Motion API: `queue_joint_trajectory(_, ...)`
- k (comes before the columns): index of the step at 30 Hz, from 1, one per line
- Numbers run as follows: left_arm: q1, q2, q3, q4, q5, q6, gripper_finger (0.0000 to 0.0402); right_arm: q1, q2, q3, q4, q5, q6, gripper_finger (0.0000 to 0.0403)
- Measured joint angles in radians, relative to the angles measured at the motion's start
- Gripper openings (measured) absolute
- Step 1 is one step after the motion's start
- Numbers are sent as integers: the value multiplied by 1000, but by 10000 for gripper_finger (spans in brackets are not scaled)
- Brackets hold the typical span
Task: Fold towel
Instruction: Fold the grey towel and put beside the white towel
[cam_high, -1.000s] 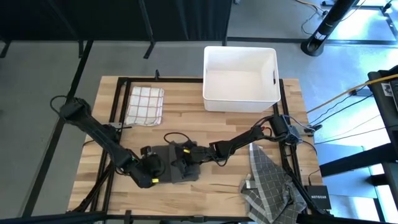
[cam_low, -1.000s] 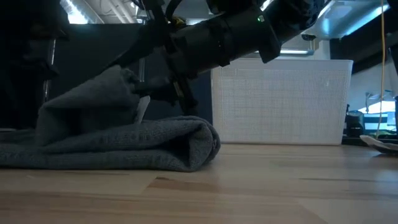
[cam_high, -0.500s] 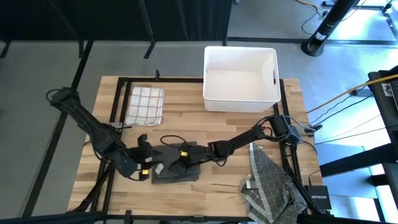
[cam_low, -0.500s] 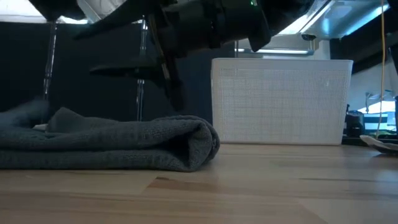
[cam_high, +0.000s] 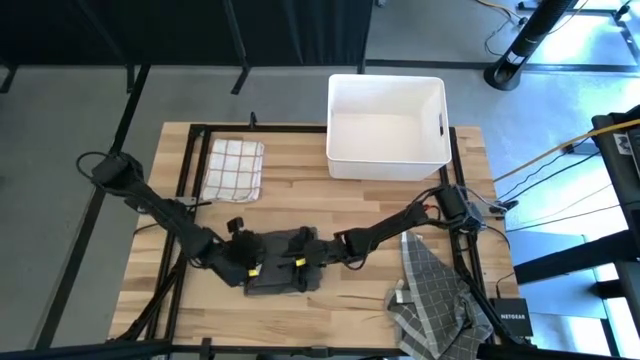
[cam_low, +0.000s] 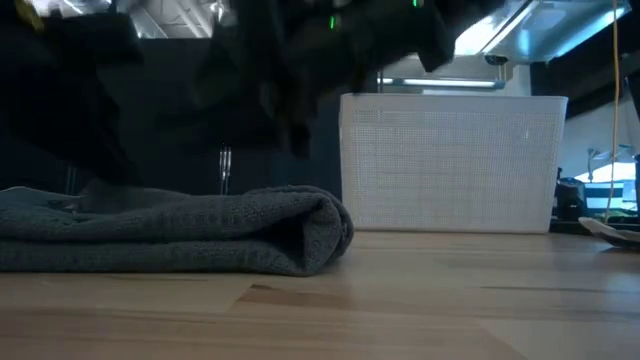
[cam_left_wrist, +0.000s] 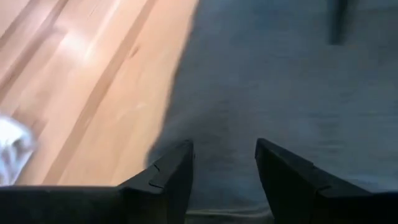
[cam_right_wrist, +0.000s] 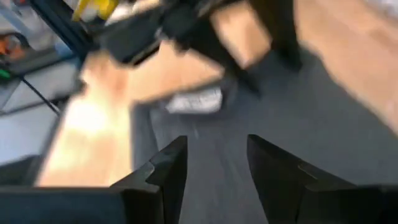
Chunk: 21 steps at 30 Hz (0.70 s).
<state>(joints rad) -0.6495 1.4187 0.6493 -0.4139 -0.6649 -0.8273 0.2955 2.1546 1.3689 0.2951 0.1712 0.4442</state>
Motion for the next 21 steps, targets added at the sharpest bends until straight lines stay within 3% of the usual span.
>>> queue_joint_trajectory(4, 35, 38, -17, -62, 43, -60, 166, 0, 55, -1, -13, -41, -3, 167)
queue_joint_trajectory(11, 43, 37, -56, -132, 77, -183, 166, 0, 121, 2, -18, -17, -5, 167)
queue_joint_trajectory(21, 35, -8, -10, -234, 131, -183, 166, 0, 132, 3, -21, -16, -8, 167)
